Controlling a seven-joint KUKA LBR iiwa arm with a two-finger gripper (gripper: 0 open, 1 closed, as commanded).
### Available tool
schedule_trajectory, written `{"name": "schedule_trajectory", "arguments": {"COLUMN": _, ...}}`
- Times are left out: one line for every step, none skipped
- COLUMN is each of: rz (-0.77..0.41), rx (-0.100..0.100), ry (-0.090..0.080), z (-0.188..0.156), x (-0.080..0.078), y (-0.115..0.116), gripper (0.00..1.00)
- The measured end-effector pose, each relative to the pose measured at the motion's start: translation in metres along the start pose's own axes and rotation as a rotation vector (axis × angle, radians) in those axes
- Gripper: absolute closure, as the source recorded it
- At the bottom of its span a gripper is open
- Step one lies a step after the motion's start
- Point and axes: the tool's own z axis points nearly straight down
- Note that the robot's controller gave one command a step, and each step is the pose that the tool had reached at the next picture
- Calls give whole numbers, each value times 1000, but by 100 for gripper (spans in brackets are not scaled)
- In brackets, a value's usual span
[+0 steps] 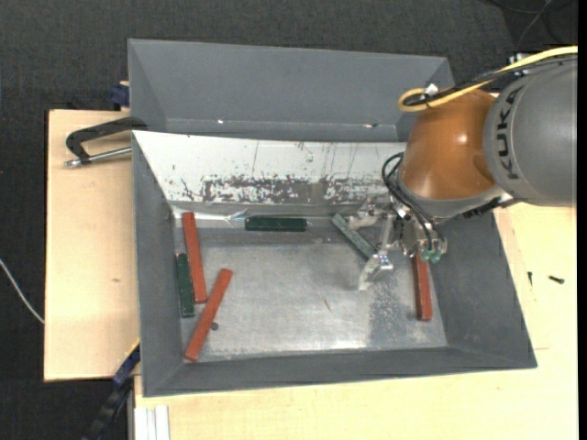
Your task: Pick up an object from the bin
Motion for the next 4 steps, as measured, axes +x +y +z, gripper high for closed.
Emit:
{"name": "schedule_trajectory", "arguments": {"rz": 23, "rx": 5, "ry": -7, "z": -16, "x": -10, "y": -22, "gripper": 0}}
{"name": "schedule_trajectory", "arguments": {"rz": 21, "rx": 2, "ry": 9, "z": 25, "x": -20, "y": -5, "gripper": 100}}
{"name": "schedule_trajectory", "arguments": {"rz": 21, "rx": 1, "ry": 8, "z": 25, "x": -20, "y": -5, "gripper": 100}}
{"name": "schedule_trajectory", "arguments": {"rz": 12, "rx": 2, "ry": -4, "z": -109, "x": -13, "y": 6, "gripper": 100}}
